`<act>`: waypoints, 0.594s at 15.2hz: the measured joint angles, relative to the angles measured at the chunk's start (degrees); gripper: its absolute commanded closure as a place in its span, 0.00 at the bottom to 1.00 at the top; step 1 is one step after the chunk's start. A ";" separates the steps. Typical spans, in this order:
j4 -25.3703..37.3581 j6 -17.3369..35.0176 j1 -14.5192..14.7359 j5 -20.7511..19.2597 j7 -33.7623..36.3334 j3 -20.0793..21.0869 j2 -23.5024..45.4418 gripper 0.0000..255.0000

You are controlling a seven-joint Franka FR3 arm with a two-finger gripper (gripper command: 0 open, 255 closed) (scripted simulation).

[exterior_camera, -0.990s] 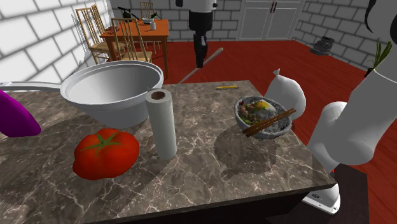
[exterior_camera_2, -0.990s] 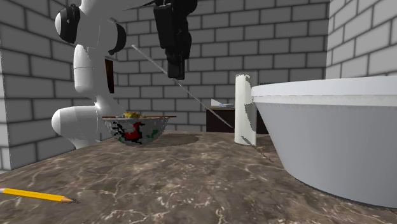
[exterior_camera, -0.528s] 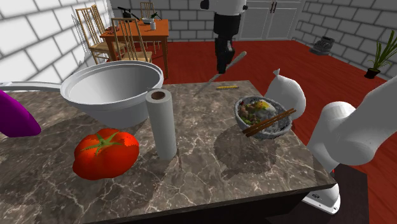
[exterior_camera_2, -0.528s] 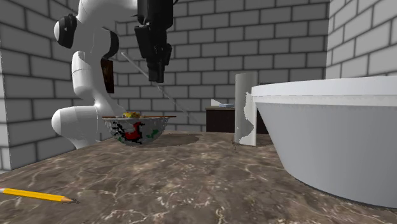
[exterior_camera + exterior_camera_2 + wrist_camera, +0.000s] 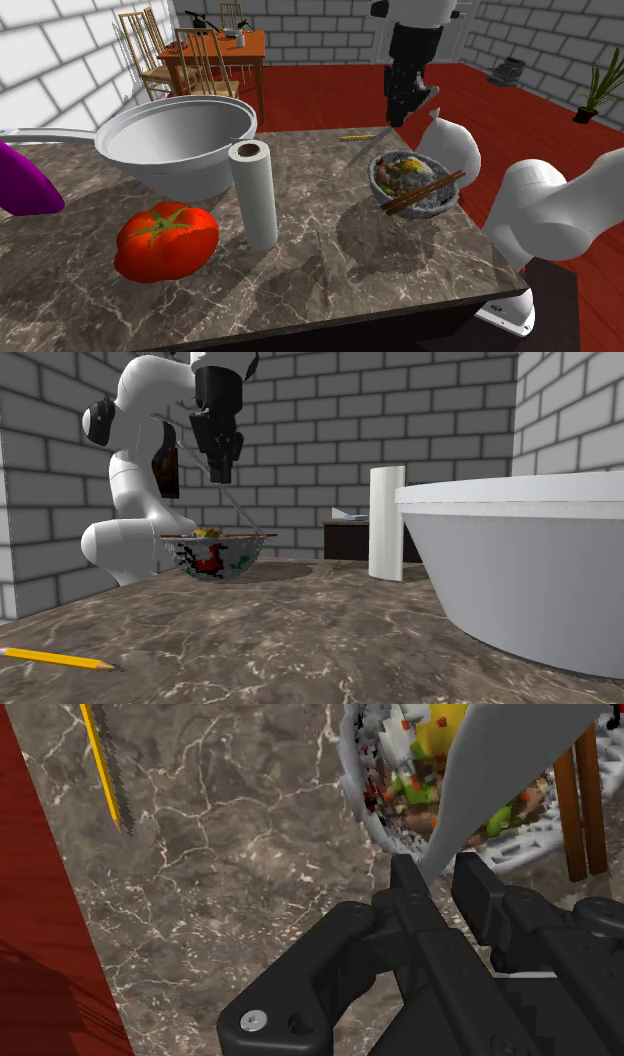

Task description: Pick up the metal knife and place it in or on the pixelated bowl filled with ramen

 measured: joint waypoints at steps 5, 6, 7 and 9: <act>-6.35 -4.91 1.18 1.34 1.32 0.74 -11.30 1.00; -7.44 -4.96 1.27 1.38 1.30 0.69 -12.45 1.00; -8.33 -4.61 1.30 1.37 1.23 0.63 -12.96 1.00; -10.43 -3.45 1.33 1.32 1.02 0.51 -13.87 1.00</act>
